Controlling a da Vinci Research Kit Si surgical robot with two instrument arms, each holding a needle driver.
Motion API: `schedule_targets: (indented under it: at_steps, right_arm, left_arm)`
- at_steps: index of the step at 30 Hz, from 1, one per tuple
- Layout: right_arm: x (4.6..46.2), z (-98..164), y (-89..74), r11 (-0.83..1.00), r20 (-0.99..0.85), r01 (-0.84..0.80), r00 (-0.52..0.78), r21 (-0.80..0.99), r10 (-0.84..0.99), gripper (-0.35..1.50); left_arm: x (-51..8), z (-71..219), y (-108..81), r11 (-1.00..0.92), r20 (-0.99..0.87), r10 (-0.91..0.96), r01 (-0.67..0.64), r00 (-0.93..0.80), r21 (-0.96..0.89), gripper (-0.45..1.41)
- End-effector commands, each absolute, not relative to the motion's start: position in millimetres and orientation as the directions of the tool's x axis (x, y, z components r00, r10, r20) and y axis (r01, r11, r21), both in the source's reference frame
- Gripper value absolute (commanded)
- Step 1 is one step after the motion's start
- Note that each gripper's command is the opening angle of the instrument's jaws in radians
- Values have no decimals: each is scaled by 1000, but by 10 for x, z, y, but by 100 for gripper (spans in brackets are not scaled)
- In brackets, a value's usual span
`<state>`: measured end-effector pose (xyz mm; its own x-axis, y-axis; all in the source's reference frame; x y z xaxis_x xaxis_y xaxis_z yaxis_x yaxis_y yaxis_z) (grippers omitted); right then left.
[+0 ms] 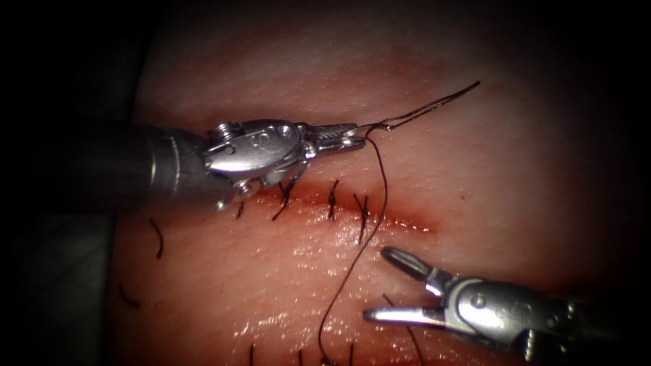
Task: Wound Closure
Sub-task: Grab the needle with the right needle holder.
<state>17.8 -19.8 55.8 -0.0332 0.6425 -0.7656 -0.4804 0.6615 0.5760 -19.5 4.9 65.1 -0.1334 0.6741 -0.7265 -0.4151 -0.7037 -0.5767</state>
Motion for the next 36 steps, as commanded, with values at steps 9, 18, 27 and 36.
schedule_targets:
  at_steps: [9, 18, 27, 36]
  right_arm:
    - [209, 600, -183, 570, -731, -583, -62, 579, 679, 94]
    - [212, 616, -158, 482, -750, -687, -139, 544, 647, 88]
    - [185, 599, -128, 391, -797, -777, -224, 494, 562, 89]
    - [179, 592, -122, 365, -814, -796, -254, 483, 523, 91]
  left_arm:
    - [-202, 629, 38, -769, -794, 590, -402, -150, -496, -45]
    - [-187, 616, 27, -772, -806, 571, -438, -156, -461, -45]
    - [-176, 613, 18, -770, -811, 564, -454, -156, -449, -45]
    - [-175, 609, 7, -772, -815, 558, -459, -158, -439, -45]
